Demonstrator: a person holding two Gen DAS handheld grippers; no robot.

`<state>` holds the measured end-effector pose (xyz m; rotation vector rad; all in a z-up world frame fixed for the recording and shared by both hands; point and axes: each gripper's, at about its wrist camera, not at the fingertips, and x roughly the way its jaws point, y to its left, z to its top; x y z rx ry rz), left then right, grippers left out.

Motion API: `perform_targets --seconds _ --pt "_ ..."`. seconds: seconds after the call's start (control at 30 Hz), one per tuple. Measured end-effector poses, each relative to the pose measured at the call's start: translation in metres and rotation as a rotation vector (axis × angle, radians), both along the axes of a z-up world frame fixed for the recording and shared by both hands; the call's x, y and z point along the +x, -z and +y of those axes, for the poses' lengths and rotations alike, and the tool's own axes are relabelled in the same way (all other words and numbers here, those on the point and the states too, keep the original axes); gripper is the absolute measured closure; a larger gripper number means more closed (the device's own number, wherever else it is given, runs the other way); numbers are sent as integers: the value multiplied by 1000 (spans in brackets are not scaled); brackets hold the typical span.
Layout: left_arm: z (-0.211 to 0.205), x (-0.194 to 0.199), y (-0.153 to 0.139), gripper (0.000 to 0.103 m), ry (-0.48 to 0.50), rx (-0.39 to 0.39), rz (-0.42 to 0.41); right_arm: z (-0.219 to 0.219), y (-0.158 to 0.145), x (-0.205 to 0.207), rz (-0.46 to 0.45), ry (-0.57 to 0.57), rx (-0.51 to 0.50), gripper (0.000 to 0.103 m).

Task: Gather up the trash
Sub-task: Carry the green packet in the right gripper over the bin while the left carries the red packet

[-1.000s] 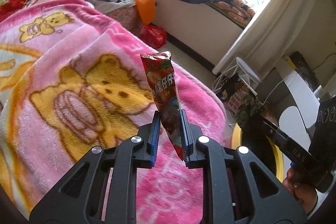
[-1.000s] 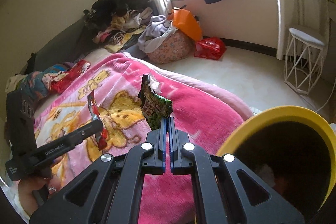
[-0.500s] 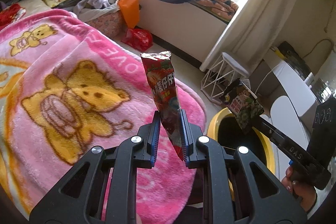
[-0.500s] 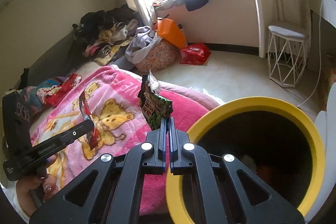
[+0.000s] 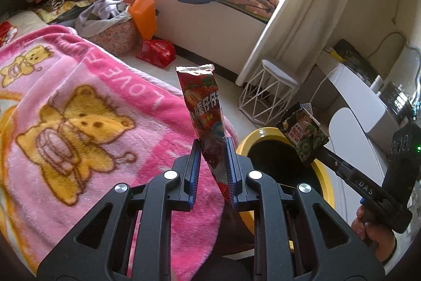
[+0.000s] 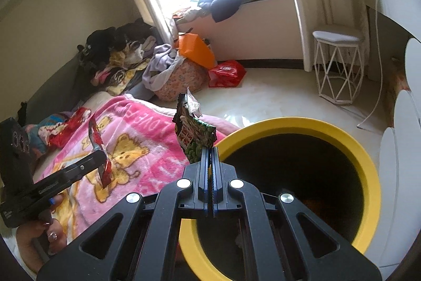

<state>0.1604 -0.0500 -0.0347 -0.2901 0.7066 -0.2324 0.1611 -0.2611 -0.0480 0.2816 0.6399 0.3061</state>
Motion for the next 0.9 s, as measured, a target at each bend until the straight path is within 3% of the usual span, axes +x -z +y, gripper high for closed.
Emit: perform_targets --seconds 0.9 --pt "-79 -8 3 89 180 71 -5 -76 23 -26 77 208 32 101"
